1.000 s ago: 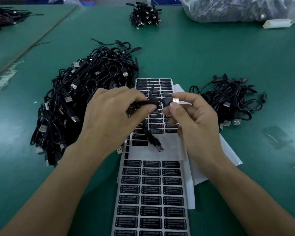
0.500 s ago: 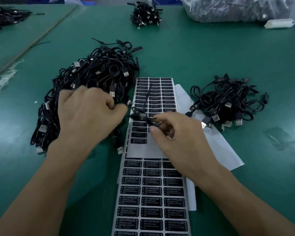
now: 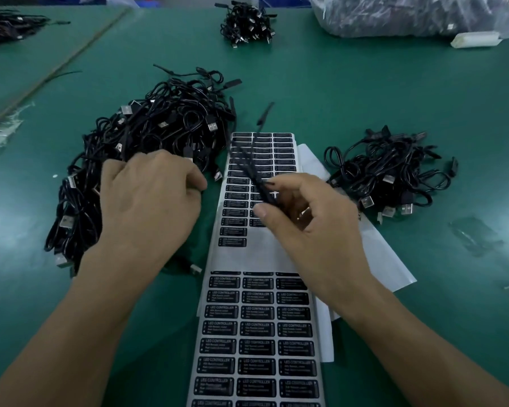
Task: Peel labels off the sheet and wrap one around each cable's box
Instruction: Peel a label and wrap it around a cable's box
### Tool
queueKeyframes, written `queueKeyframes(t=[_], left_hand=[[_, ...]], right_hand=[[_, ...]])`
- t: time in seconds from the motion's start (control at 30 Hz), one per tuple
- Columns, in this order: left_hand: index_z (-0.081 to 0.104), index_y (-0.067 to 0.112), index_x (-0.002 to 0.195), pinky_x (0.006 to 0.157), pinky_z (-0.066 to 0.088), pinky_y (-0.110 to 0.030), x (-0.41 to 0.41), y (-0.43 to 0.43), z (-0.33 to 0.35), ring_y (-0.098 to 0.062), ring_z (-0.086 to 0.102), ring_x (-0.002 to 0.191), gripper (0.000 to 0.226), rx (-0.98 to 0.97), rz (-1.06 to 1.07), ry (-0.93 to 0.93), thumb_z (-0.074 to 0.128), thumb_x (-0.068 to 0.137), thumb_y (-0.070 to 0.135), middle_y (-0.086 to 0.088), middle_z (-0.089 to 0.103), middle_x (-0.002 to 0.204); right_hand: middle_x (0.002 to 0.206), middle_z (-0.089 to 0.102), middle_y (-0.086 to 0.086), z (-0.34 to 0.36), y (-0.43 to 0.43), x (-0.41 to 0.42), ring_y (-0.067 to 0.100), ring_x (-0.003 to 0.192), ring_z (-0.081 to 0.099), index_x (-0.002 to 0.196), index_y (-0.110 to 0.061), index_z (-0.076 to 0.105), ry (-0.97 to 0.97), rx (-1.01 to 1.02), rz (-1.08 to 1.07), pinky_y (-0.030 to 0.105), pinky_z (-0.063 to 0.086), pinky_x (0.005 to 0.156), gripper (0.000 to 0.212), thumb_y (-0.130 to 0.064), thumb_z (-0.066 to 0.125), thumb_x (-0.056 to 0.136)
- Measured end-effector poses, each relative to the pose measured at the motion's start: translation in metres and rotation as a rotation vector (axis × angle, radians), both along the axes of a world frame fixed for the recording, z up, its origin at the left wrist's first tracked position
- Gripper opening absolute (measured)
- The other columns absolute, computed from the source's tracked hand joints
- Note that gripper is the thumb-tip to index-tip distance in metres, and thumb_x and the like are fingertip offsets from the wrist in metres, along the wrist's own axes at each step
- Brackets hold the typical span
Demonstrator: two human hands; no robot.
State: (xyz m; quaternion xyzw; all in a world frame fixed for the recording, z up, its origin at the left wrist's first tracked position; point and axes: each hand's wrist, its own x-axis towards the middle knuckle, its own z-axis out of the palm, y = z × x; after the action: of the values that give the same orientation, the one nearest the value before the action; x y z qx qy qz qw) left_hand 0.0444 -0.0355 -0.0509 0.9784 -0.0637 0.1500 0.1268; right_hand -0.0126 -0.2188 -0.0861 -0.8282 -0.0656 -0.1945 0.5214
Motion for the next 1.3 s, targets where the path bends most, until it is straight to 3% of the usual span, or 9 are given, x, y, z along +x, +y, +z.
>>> queueKeyframes(t=[0.07, 0.17, 0.33, 0.43, 0.63, 0.87, 1.03, 1.17, 1.3], left_hand=[[0.074, 0.032, 0.105, 0.076, 0.057, -0.042, 0.001, -0.004, -0.001, -0.015, 0.068, 0.068, 0.027, -0.252, -0.032, 0.017, 0.053, 0.091, 0.022, 0.013, 0.073, 0.078], [0.072, 0.029, 0.095, 0.05, 0.055, -0.032, 0.003, -0.014, -0.002, -0.012, 0.072, 0.059, 0.035, -0.775, -0.039, 0.169, 0.037, 0.1, 0.024, 0.008, 0.074, 0.07], [0.074, 0.013, 0.094, 0.057, 0.059, -0.03, 0.005, -0.014, 0.002, -0.026, 0.075, 0.069, 0.05, -1.289, -0.096, 0.374, 0.038, 0.104, 0.047, -0.01, 0.076, 0.078], [0.074, 0.017, 0.087, 0.054, 0.058, -0.029, 0.004, -0.014, 0.001, -0.019, 0.07, 0.058, 0.025, -1.283, -0.136, 0.36, 0.057, 0.102, 0.029, -0.001, 0.07, 0.066], [0.072, 0.018, 0.097, 0.046, 0.051, -0.022, 0.004, -0.013, -0.001, -0.01, 0.065, 0.053, 0.026, -1.264, -0.086, 0.242, 0.049, 0.106, 0.026, 0.006, 0.063, 0.059], [0.068, 0.021, 0.113, 0.049, 0.05, -0.022, 0.007, -0.011, -0.004, -0.013, 0.055, 0.04, 0.033, -1.21, -0.107, 0.167, 0.039, 0.109, 0.036, 0.004, 0.047, 0.043], [0.074, 0.026, 0.095, 0.044, 0.047, -0.024, 0.009, -0.002, 0.004, -0.016, 0.046, 0.036, 0.041, -1.302, -0.171, 0.212, 0.038, 0.108, 0.041, 0.003, 0.035, 0.041], [0.077, 0.022, 0.076, 0.04, 0.041, -0.023, 0.013, 0.001, 0.008, -0.012, 0.041, 0.037, 0.048, -1.435, -0.22, 0.41, 0.041, 0.106, 0.033, 0.006, 0.031, 0.042], [0.078, 0.016, 0.084, 0.033, 0.026, -0.015, 0.012, 0.009, 0.009, -0.004, 0.025, 0.03, 0.046, -1.414, -0.366, 0.676, 0.041, 0.106, 0.033, 0.01, 0.027, 0.04]], right_hand=[[0.09, 0.063, -0.018, -0.001, 0.002, -0.001, -0.001, 0.081, 0.058, 0.109, -0.023, 0.071, -0.027, -0.038, 0.056, 0.007, 0.042, 0.072, 0.024, -0.02, 0.078, 0.086], [0.09, 0.061, -0.02, -0.001, 0.001, -0.002, -0.002, 0.082, 0.057, 0.109, -0.022, 0.073, -0.073, -0.061, 0.109, 0.006, 0.041, 0.073, 0.029, -0.017, 0.081, 0.082], [0.091, 0.067, -0.015, -0.004, -0.002, 0.0, -0.001, 0.083, 0.061, 0.108, -0.022, 0.077, -0.071, -0.084, 0.128, 0.008, 0.043, 0.075, 0.032, -0.015, 0.085, 0.078], [0.09, 0.069, -0.016, -0.006, -0.003, 0.001, 0.001, 0.084, 0.064, 0.109, -0.022, 0.077, -0.04, -0.015, 0.126, 0.01, 0.046, 0.075, 0.035, -0.015, 0.086, 0.076], [0.083, 0.074, -0.013, -0.005, -0.006, 0.002, 0.005, 0.072, 0.065, 0.1, -0.024, 0.077, 0.043, 0.21, 0.161, 0.016, 0.051, 0.068, 0.022, -0.013, 0.082, 0.081], [0.078, 0.069, -0.014, 0.0, -0.007, -0.003, 0.004, 0.074, 0.061, 0.096, -0.024, 0.078, 0.047, -0.021, 0.272, 0.012, 0.045, 0.065, 0.012, -0.028, 0.079, 0.085], [0.1, 0.065, -0.02, 0.003, -0.009, -0.003, 0.0, 0.101, 0.054, 0.111, -0.031, 0.072, 0.134, -0.354, 0.166, 0.032, 0.047, 0.091, 0.062, -0.079, 0.047, 0.079], [0.128, 0.049, -0.018, 0.007, -0.01, -0.003, 0.002, 0.122, 0.035, 0.134, -0.036, 0.058, 0.201, -0.546, 0.096, 0.03, 0.03, 0.104, 0.093, -0.095, 0.023, 0.072], [0.152, 0.029, -0.014, 0.006, -0.015, -0.003, 0.006, 0.14, 0.014, 0.149, -0.044, 0.032, 0.312, -0.763, 0.146, 0.034, 0.012, 0.113, 0.108, -0.102, 0.029, 0.058]])
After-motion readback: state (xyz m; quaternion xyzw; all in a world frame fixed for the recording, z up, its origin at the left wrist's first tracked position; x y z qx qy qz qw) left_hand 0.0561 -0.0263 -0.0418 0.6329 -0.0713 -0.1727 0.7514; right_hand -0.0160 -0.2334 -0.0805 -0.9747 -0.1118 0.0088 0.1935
